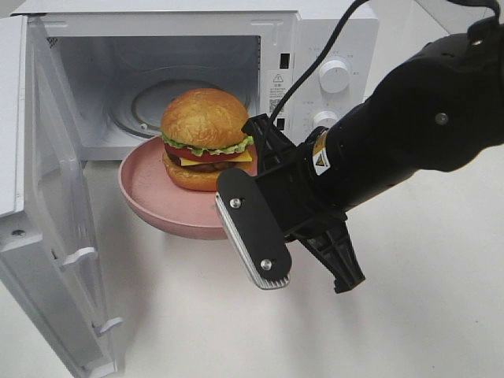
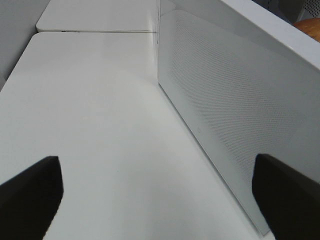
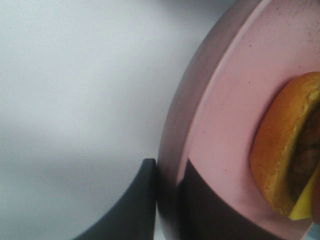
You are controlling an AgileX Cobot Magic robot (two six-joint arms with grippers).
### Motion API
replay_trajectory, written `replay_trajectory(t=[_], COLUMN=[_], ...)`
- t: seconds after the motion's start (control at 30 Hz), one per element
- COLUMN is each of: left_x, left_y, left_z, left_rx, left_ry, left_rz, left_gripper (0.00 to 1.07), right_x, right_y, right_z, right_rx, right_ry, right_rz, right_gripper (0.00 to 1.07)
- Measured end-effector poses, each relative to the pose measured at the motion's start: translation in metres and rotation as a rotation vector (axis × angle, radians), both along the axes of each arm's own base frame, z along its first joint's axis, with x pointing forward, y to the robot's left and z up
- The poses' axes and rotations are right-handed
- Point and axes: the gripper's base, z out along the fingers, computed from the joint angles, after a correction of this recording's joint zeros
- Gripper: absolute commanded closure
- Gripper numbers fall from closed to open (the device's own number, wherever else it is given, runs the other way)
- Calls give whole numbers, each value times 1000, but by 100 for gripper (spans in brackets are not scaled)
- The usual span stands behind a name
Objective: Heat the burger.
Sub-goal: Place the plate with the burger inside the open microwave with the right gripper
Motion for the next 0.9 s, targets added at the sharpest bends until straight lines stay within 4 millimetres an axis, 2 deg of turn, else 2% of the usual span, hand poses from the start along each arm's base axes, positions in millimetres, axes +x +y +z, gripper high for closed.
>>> replay_trajectory(t=[0.37,0.9], left_x=[0,0], left_y=[0,0], left_z=[0,0], left_rx=[0,0], left_ry=[0,0], left_rz=[0,0], left_gripper=[9,9], right_x=[23,50], right_y=[22,43], right_z=[-4,-7], right_rx=[29,12], right_ry=[-38,-96], right_rz=[-17,-35], right_gripper=[107,107])
